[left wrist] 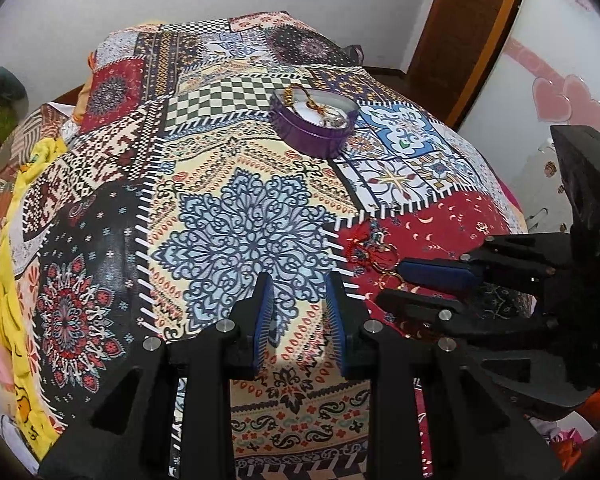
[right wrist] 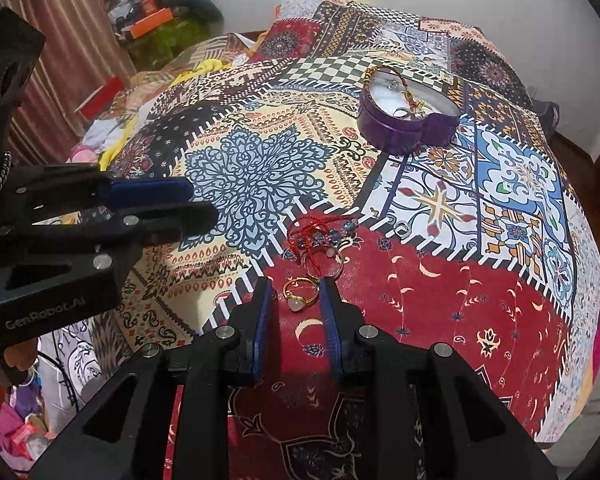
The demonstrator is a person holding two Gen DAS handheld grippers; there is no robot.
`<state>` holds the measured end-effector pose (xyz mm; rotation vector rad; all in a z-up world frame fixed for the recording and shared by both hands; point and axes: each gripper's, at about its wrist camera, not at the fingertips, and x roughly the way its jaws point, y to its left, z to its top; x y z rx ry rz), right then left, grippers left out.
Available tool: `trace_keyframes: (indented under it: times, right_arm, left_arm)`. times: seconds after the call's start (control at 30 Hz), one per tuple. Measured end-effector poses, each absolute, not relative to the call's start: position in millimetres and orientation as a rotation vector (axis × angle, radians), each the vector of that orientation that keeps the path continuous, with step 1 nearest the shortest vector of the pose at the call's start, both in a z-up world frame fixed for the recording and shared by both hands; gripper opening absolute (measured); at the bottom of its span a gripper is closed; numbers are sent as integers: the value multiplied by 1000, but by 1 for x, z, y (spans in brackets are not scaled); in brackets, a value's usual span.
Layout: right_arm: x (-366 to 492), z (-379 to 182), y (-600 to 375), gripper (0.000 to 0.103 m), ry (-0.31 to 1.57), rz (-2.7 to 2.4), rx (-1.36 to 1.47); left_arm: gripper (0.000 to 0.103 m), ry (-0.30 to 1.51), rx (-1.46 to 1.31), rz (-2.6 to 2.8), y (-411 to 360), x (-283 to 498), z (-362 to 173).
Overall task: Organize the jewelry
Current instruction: 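Grasp a gold ring with the right tool while the left tool grasps a silver ring, then carry both rings in the tools over the purple heart tin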
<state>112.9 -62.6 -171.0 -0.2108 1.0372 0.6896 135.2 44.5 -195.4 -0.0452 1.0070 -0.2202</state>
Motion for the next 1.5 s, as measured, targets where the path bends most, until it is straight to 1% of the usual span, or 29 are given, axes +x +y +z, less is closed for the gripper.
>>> trace_keyframes:
  times: [0.07, 0.33, 0.7, 1.0, 1.03, 1.2, 1.5]
  right_arm:
    - [112, -171, -63, 16, 1025, 677, -223]
    - [118, -162, -86, 16, 1013, 647, -174]
    - [136, -143, -135, 16, 951, 534, -86]
    - [136, -146, -144, 16, 961, 538, -73]
    - [135, -146, -144, 16, 960, 537, -75]
    - [135, -144, -145, 16, 954, 539, -73]
    - [142, -133, -142, 16, 929, 543, -59]
  left_arm:
    - [26, 1014, -47, -229, 43, 136, -196]
    - [26, 1043, -49, -274, 28, 141, -200]
    - [26, 1102, -49, -359, -11, 155, -214]
    - [26, 1080, -46, -313, -17, 170, -217]
    - [21, 1071, -39, -308, -18, 170, -217]
    - [21, 1055, -27, -286, -18, 169, -216]
    - [21, 961, -46, -272, -6, 163, -182]
